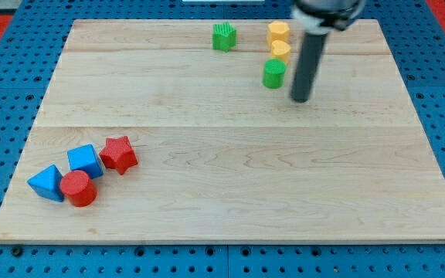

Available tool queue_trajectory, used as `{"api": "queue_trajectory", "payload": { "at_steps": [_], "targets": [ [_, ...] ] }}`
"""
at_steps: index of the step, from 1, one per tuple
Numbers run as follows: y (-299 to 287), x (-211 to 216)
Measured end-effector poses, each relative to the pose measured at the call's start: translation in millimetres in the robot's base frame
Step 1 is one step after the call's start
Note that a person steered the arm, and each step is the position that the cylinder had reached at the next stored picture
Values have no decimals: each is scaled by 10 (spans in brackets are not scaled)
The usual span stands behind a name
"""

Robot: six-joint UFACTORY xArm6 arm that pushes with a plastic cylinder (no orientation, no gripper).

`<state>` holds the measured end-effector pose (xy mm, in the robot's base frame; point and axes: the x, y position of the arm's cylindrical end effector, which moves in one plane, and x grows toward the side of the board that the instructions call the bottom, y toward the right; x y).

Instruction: Place the green blocks vertically below the yellow heart

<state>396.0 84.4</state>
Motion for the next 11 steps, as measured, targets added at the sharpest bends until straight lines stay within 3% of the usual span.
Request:
{"api": "queue_trajectory", "payload": {
  "at_steps": [1,2,3,4,6,7,8,10,11],
  "targets": [
    [-1144,-16],
    [-1527,-899],
    [-1731,-1707],
    [-1331,-2005],
    [-1046,-1031],
    [-1577,-1467],
    [-922,-2000],
    [-784,-826],
    [-859,-588]
  ]
}}
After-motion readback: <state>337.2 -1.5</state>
